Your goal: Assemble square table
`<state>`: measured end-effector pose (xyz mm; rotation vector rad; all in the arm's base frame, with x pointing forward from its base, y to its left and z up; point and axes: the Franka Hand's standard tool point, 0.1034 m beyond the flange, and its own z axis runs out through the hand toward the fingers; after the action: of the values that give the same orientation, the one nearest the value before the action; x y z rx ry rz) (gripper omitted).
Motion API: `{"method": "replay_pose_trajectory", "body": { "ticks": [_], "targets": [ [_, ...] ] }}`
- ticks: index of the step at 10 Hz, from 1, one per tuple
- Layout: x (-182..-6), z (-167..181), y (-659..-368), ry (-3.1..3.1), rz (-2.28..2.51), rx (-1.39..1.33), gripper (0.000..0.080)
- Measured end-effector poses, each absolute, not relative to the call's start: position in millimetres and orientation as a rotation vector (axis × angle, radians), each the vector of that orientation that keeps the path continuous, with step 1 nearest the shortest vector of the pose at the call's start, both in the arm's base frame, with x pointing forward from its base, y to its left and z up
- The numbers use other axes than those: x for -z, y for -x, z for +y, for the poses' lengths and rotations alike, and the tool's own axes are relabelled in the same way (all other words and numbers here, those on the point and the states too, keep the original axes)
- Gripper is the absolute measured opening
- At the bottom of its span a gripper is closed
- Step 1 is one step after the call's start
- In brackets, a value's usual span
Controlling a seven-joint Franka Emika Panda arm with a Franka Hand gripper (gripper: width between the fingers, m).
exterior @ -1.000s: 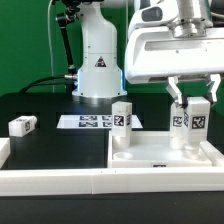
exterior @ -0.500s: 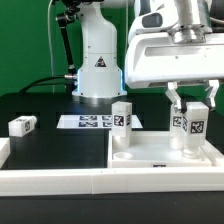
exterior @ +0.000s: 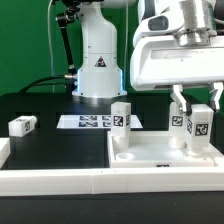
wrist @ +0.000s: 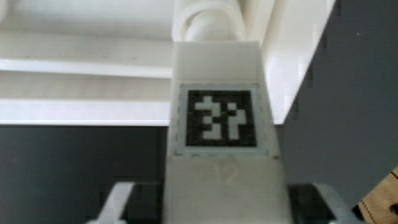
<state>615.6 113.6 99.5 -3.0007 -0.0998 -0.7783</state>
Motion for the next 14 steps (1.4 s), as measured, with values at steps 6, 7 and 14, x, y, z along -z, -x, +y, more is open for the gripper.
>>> {"method": "replay_pose_trajectory", "body": {
  "ticks": [6, 7, 14],
  "targets": [
    [-90.8, 118.1, -613.3, 2.987, -0.118, 0.847, 0.0291],
    [-90.5, 116.7, -613.1, 2.979, -0.118, 0.887, 0.0291],
    [-90.2, 115.5, -613.7, 2.969, -0.138, 0.942, 0.0591]
  ]
}}
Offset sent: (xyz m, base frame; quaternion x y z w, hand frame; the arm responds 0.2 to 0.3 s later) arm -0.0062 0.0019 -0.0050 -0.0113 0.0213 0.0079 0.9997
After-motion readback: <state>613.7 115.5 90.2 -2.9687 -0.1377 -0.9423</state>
